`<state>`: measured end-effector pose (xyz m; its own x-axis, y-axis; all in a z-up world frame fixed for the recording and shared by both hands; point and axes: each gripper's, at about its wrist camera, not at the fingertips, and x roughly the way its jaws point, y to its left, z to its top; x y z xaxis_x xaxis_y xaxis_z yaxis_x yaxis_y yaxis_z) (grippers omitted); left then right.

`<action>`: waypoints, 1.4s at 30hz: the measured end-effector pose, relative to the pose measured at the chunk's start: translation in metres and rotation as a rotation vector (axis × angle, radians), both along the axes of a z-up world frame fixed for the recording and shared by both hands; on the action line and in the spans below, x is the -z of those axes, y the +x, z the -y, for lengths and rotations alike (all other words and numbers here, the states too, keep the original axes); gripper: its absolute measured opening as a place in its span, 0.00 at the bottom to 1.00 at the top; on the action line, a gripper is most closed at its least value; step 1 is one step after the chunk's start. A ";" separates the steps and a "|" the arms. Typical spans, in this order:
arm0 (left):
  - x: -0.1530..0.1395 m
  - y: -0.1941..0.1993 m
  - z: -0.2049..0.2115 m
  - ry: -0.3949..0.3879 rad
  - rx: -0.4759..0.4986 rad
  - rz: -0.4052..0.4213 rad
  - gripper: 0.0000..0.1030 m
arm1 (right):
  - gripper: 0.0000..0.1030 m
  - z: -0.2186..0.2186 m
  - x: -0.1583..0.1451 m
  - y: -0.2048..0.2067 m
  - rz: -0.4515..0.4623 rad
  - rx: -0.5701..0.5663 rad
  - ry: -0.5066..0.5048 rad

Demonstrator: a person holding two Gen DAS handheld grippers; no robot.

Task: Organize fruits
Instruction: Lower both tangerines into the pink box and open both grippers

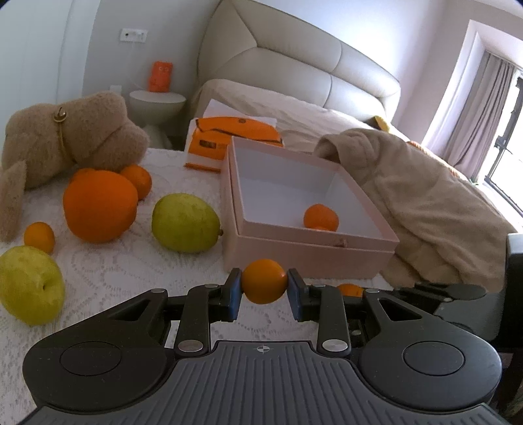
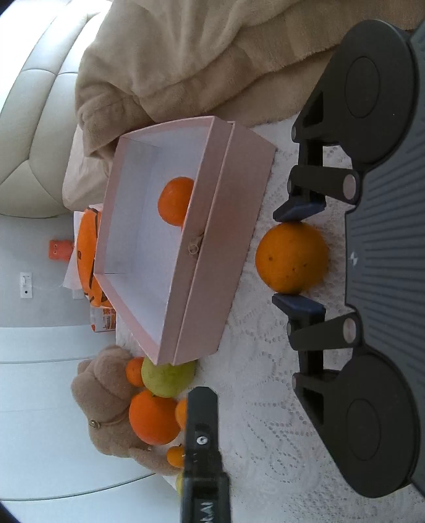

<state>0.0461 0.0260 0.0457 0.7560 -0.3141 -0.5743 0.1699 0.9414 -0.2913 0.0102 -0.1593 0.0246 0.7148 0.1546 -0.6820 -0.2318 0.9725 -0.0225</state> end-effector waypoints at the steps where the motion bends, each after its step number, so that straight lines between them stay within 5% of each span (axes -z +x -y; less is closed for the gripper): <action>1: 0.000 0.000 0.001 0.007 0.001 0.000 0.33 | 0.46 0.001 -0.001 -0.001 0.002 0.001 0.007; 7: -0.010 0.004 0.009 0.034 0.012 0.022 0.33 | 0.46 0.013 -0.029 -0.006 0.073 0.021 0.070; 14: -0.049 0.031 0.029 0.093 0.046 0.121 0.33 | 0.46 0.029 -0.155 0.011 0.362 0.082 0.171; 19: -0.059 0.068 0.045 0.129 0.076 0.129 0.33 | 0.46 0.028 -0.201 0.063 0.393 0.083 0.107; 24: -0.034 0.102 0.060 0.158 0.115 0.055 0.33 | 0.46 0.031 -0.175 0.128 0.227 0.081 0.032; 31: 0.004 0.123 0.077 0.144 0.214 -0.070 0.33 | 0.46 0.040 -0.089 0.195 -0.080 0.123 0.039; 42: -0.004 0.107 0.061 0.131 0.178 0.029 0.35 | 0.46 0.032 -0.042 0.207 -0.212 0.125 0.046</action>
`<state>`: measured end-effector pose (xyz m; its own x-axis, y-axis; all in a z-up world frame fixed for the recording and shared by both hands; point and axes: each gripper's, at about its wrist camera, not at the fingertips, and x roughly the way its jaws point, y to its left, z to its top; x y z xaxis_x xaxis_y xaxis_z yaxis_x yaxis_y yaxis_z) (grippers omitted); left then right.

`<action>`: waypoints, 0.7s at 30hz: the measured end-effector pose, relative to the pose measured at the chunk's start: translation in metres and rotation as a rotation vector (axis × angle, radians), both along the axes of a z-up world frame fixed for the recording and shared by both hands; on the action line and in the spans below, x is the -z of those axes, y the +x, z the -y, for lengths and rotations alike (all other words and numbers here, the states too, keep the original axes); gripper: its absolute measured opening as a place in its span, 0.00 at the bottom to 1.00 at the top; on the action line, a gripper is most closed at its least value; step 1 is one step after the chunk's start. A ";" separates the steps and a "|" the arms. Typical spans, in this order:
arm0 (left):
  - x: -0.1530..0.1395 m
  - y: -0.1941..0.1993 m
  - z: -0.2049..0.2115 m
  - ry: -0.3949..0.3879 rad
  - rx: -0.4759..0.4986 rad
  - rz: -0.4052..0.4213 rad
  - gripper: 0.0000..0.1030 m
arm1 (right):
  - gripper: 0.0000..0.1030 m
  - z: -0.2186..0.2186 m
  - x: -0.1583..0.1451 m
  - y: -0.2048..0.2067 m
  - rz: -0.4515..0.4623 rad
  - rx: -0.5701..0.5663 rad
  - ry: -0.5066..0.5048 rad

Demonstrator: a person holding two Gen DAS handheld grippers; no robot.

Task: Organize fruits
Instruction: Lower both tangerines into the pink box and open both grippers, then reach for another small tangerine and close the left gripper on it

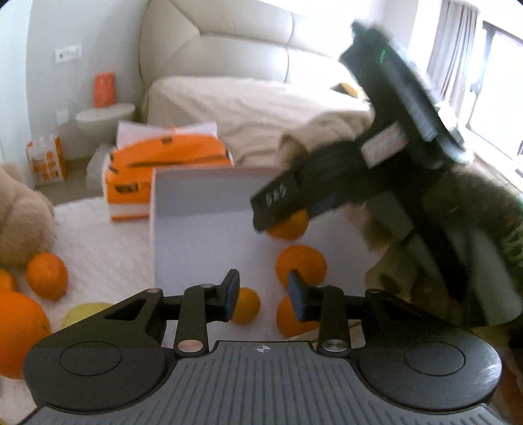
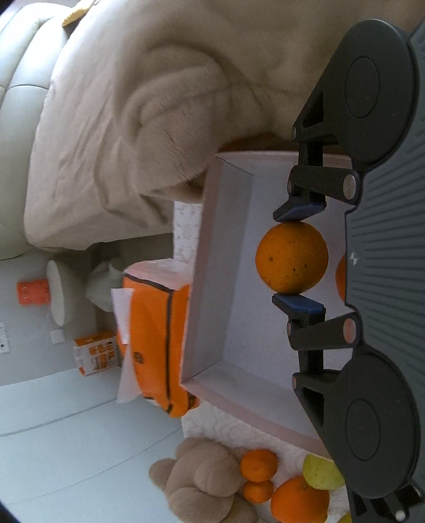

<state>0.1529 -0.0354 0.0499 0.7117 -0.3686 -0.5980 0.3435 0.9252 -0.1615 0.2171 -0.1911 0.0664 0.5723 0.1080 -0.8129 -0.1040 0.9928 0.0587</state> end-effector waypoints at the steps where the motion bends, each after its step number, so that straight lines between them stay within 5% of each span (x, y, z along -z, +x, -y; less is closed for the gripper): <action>1: -0.003 0.000 -0.002 -0.001 -0.010 0.014 0.35 | 0.47 -0.001 0.002 0.000 -0.004 0.005 0.008; 11: -0.032 -0.051 -0.072 -0.088 -0.218 0.172 0.35 | 0.60 -0.025 -0.041 -0.050 0.236 0.001 -0.014; 21: -0.006 -0.114 -0.172 -0.014 -0.528 0.107 0.35 | 0.66 -0.080 -0.037 -0.128 0.344 -0.140 0.082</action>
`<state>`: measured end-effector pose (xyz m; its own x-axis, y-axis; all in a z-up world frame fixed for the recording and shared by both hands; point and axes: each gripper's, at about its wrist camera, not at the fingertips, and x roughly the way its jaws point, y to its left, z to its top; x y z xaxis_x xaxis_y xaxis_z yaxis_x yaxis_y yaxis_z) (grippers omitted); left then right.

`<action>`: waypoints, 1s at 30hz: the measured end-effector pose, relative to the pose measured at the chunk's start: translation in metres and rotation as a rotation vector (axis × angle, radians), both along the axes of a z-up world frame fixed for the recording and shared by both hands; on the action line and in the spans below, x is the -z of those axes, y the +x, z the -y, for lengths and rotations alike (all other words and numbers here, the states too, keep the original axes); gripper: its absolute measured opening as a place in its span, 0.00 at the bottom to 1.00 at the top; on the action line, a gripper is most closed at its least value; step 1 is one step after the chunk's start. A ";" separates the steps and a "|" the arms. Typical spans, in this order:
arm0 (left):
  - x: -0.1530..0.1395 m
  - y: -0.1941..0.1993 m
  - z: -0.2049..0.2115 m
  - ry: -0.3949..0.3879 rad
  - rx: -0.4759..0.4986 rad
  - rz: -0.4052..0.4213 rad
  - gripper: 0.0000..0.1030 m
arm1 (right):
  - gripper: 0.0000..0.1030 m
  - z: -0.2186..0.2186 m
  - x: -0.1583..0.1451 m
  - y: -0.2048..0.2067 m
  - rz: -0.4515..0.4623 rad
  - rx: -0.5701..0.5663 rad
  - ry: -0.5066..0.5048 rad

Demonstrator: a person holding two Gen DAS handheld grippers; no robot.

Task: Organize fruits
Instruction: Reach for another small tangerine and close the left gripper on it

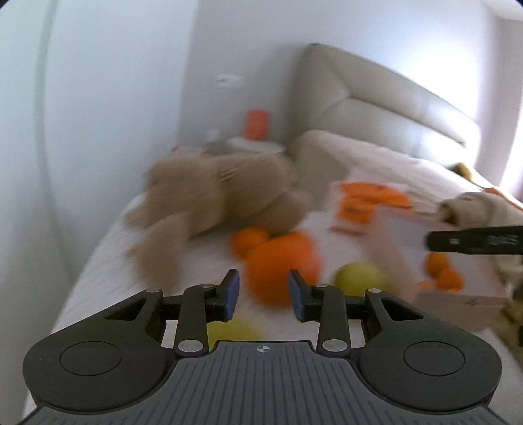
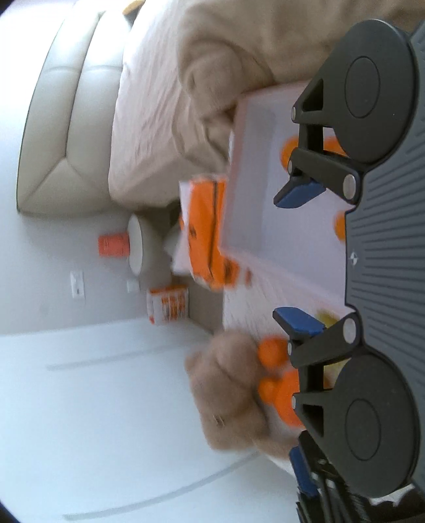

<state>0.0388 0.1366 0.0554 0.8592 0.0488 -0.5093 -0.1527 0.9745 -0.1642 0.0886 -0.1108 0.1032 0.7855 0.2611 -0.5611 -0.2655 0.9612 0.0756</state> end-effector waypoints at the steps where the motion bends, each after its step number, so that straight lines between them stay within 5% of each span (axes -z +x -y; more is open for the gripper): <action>1: 0.005 -0.006 -0.007 -0.002 -0.019 -0.013 0.35 | 0.66 -0.007 0.004 -0.005 0.004 -0.016 -0.004; 5: 0.013 -0.025 -0.027 -0.034 -0.035 0.011 0.48 | 0.66 -0.034 0.018 -0.016 -0.017 -0.072 -0.016; 16: 0.018 -0.035 -0.048 -0.111 -0.099 0.030 0.43 | 0.67 -0.055 0.044 -0.050 0.000 -0.133 -0.077; 30: 0.024 -0.028 -0.033 -0.249 0.114 0.001 0.45 | 0.67 -0.067 0.064 -0.061 -0.038 -0.222 -0.084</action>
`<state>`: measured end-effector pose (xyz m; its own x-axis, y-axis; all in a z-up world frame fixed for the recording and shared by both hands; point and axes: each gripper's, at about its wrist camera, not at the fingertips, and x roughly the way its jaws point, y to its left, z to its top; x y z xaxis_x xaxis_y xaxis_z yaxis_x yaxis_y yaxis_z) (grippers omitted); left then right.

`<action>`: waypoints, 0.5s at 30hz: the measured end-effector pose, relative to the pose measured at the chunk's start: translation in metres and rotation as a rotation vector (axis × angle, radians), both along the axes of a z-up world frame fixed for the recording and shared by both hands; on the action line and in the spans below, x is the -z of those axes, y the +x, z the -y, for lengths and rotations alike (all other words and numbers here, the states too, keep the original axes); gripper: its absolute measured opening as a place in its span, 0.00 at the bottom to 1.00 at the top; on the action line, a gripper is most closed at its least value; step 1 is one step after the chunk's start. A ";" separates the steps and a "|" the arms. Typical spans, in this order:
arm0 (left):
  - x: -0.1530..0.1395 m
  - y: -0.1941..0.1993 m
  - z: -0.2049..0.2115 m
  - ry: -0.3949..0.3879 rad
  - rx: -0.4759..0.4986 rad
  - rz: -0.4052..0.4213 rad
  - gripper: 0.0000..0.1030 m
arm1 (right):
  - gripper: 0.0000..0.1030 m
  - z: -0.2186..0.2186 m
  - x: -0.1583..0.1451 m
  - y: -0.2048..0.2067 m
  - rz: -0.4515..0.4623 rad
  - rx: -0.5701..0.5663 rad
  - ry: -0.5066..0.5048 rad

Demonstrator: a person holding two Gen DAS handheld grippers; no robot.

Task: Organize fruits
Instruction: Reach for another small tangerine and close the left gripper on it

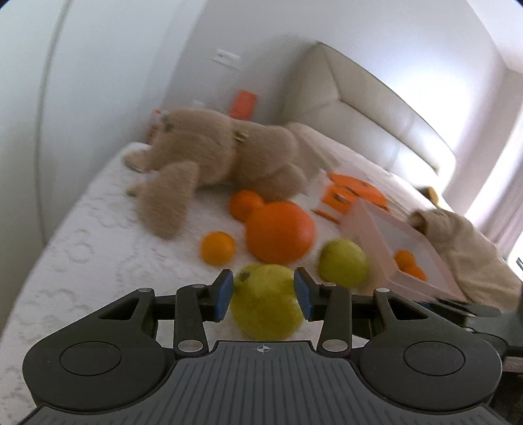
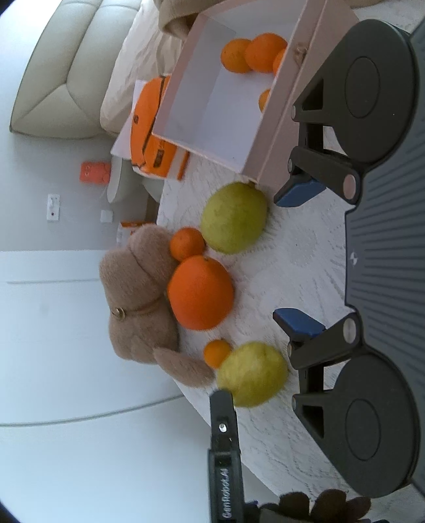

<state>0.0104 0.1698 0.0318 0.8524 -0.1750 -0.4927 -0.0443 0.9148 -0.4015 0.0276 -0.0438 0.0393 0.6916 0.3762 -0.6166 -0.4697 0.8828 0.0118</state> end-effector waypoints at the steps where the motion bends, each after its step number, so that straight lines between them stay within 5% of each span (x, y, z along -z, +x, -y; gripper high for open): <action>1: -0.001 0.000 0.004 0.022 0.007 0.004 0.45 | 0.67 -0.001 0.002 -0.001 -0.003 -0.004 -0.003; 8: -0.005 0.000 0.018 0.069 0.016 0.005 0.49 | 0.67 0.004 0.012 -0.005 -0.038 0.000 -0.004; 15: -0.010 0.004 0.022 -0.093 0.136 0.004 0.49 | 0.67 0.013 0.015 -0.014 -0.032 -0.013 0.026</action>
<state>0.0146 0.1475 0.0416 0.8196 -0.3337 -0.4657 0.0795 0.8713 -0.4844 0.0140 -0.0570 0.0246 0.6665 0.4009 -0.6285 -0.4797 0.8760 0.0500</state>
